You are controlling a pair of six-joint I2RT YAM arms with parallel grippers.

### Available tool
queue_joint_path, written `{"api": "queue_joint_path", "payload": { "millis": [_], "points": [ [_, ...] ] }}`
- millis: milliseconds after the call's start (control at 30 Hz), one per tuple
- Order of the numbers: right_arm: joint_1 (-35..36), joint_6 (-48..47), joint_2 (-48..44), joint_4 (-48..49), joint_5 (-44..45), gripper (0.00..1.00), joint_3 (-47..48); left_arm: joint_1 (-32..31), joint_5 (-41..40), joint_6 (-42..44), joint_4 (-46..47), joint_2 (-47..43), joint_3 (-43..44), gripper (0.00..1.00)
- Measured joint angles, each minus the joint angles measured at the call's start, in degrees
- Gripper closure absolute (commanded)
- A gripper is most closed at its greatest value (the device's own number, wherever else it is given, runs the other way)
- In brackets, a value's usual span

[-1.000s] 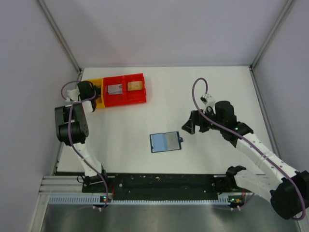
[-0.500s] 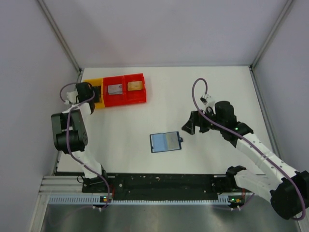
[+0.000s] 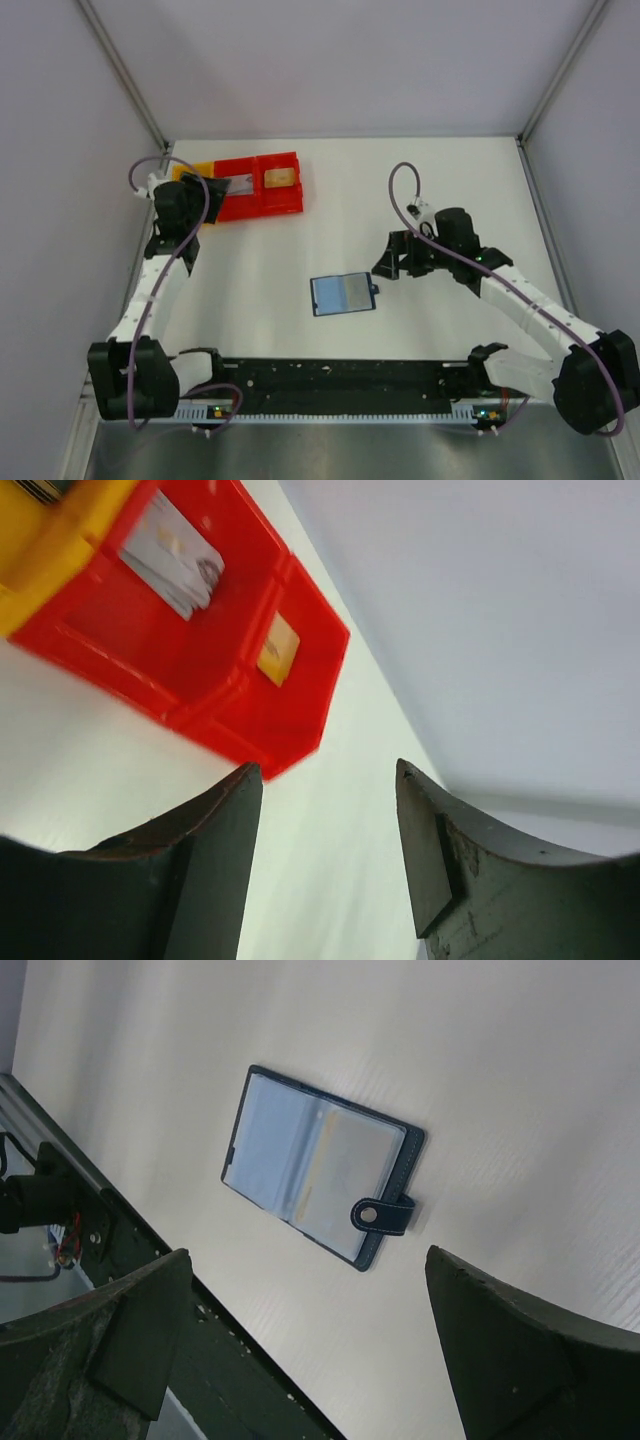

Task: Take the credit cards out of the card holder
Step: Place the credit card in the storage box.

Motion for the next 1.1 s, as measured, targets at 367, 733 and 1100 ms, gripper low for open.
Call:
{"api": "queue_joint_path", "payload": {
  "millis": [367,733,1100],
  "points": [
    [5.4,1.4,9.6,-1.6,3.8,0.2,5.7,-24.4,7.1,16.2,-9.0,-12.0,-7.4,0.39],
    [9.0,3.4,21.4,-1.6,9.6,0.52,10.2,-41.6,8.8,20.1,-8.7,-3.5,-8.6,0.53],
    [9.9,5.1,28.5,0.7,11.6,0.65,10.2,-43.9,11.7,22.9,-5.7,8.1,-8.7,0.67]
  ]
}}
